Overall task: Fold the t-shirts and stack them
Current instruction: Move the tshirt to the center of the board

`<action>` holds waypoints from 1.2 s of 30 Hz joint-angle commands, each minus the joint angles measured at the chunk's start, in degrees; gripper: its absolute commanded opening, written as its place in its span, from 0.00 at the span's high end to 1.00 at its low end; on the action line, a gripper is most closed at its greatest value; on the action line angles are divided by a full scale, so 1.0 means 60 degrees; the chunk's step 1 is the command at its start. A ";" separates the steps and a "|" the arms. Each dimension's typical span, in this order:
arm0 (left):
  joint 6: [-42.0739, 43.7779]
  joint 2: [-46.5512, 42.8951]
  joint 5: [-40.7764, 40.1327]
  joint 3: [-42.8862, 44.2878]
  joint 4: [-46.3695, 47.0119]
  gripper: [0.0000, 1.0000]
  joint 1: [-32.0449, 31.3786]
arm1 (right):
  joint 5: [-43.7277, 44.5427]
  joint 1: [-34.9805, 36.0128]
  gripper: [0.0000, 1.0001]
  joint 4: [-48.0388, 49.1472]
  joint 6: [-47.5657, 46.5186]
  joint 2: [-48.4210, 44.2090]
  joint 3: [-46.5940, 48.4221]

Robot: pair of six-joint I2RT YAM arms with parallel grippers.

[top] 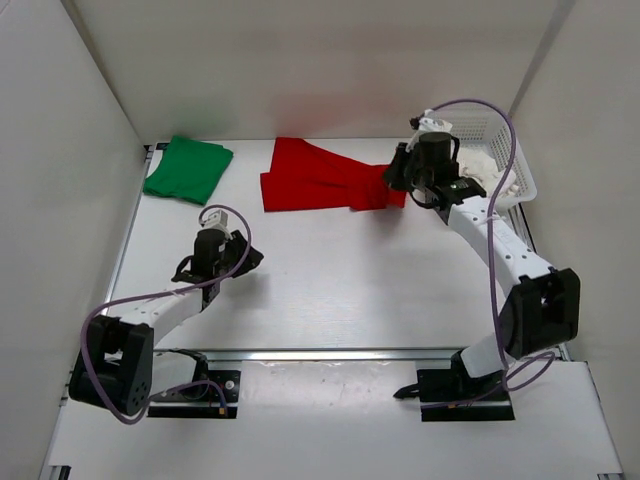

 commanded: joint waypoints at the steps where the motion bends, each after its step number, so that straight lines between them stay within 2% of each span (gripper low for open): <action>1: -0.0358 -0.0036 0.0371 0.0055 0.0794 0.52 0.0251 | 0.0014 0.0931 1.00 -0.0576 -0.0605 -0.1040 0.1661; 3: -0.0622 -0.0197 0.0665 -0.0179 0.1072 0.51 0.0543 | 0.0087 0.1897 1.00 -0.1177 -0.0942 -0.1259 0.2979; 4: -0.0725 -0.0255 0.0622 -0.0311 0.1102 0.52 0.0574 | -0.0158 0.2061 1.00 -0.1326 -0.0915 -0.1261 0.3391; 6: -0.0799 -0.0475 0.0519 -0.0488 0.1089 0.51 0.0487 | -0.0643 0.2486 1.00 -0.1969 -0.0798 -0.0999 0.5305; 9: -0.0858 -0.0753 0.0460 -0.0737 0.1103 0.52 0.0370 | -0.1493 0.2416 1.00 -0.2512 -0.0549 -0.0515 0.7592; 11: -0.0887 -0.0885 0.0286 -0.1014 0.1117 0.50 0.0355 | -0.2032 0.1846 1.00 -0.2558 -0.0330 -0.0368 0.8126; 13: -0.1033 -0.1192 0.0168 -0.1350 0.1176 0.51 0.0179 | -0.3349 0.0676 1.00 -0.1713 0.0284 -0.0716 0.7121; 16: -0.1165 -0.1442 0.0195 -0.2025 0.1452 0.47 0.0267 | -0.6057 -0.1652 1.00 0.1767 0.2201 -0.2019 0.2313; 17: -0.1107 -0.1500 0.0197 -0.2114 0.1483 0.47 0.0340 | -0.6253 -0.1919 1.00 0.2082 0.2351 -0.2168 0.1514; 19: -0.1195 -0.1574 0.0284 -0.2333 0.1469 0.46 0.0457 | -0.6517 -0.2534 1.00 0.3457 0.2790 -0.2767 -0.1147; 22: -0.1224 -0.1764 0.0388 -0.2685 0.1703 0.43 0.0181 | -0.7029 -0.3106 1.00 0.5214 0.3449 -0.3283 -0.3934; 26: -0.1005 -0.1823 0.0284 -0.2818 0.1396 0.40 -0.0071 | -0.6740 -0.3328 1.00 0.5222 0.3029 -0.3239 -0.5231; 29: -0.0829 -0.1997 0.0153 -0.3065 0.1205 0.39 0.0091 | -0.5949 -0.3561 1.00 0.4548 0.2588 -0.3034 -0.5364; 34: -0.0770 -0.2483 -0.0256 -0.3110 0.0956 0.33 0.0092 | -0.5158 -0.3591 1.00 0.4663 0.2733 -0.2260 -0.5336; 36: -0.0770 -0.2177 -0.0010 -0.2935 0.1116 0.35 -0.0098 | -0.5083 -0.3373 1.00 0.4678 0.2777 -0.1805 -0.5131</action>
